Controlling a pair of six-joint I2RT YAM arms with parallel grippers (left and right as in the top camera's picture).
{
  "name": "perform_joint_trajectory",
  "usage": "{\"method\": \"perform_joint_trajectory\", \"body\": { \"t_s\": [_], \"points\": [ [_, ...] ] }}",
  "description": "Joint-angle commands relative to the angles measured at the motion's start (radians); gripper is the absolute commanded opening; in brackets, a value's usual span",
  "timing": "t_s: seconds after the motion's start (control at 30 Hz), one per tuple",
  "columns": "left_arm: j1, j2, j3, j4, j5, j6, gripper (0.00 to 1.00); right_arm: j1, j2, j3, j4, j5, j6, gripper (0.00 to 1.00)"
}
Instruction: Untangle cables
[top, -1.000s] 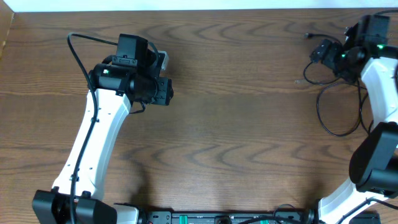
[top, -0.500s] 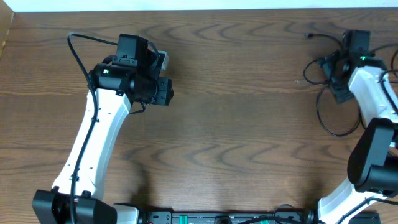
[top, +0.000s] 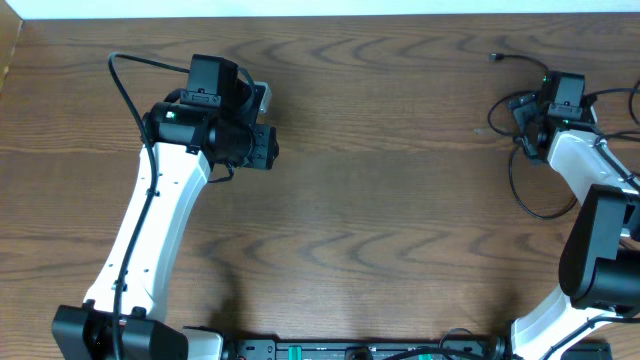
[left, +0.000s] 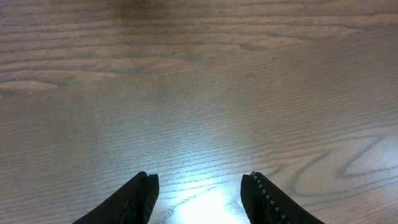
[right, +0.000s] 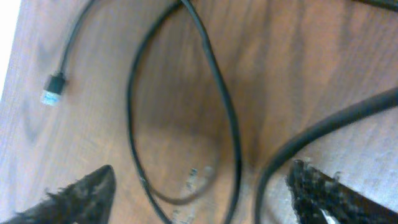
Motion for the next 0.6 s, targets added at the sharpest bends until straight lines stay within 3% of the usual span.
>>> {"method": "perform_joint_trajectory", "body": {
  "t_s": [0.0,0.27,0.3,0.33,0.4,0.57],
  "points": [
    [0.004,0.003,-0.004,-0.004,-0.009,0.008,0.49,0.014,0.035,-0.007,0.03,-0.011,-0.008,0.77],
    [0.004,0.003,-0.004,-0.003,0.001,0.008,0.49,0.026,0.101,-0.007,0.036,-0.029,-0.009,0.8],
    [0.004,0.003,-0.004,-0.004,0.001,0.008,0.49,0.027,0.11,-0.007,0.036,-0.029,-0.009,0.73],
    [0.004,0.003,-0.004,-0.004,0.001,0.008,0.49,0.028,0.113,-0.007,0.035,-0.029,-0.009,0.57],
    [0.004,0.003,-0.004,-0.004,0.001,0.009,0.49,0.029,0.122,-0.007,0.037,-0.03,-0.009,0.01],
    [0.005,0.003,-0.004,-0.003,0.001,0.009,0.49,0.023,0.114,0.007,0.086,-0.098,-0.046,0.01]
  ]
}}
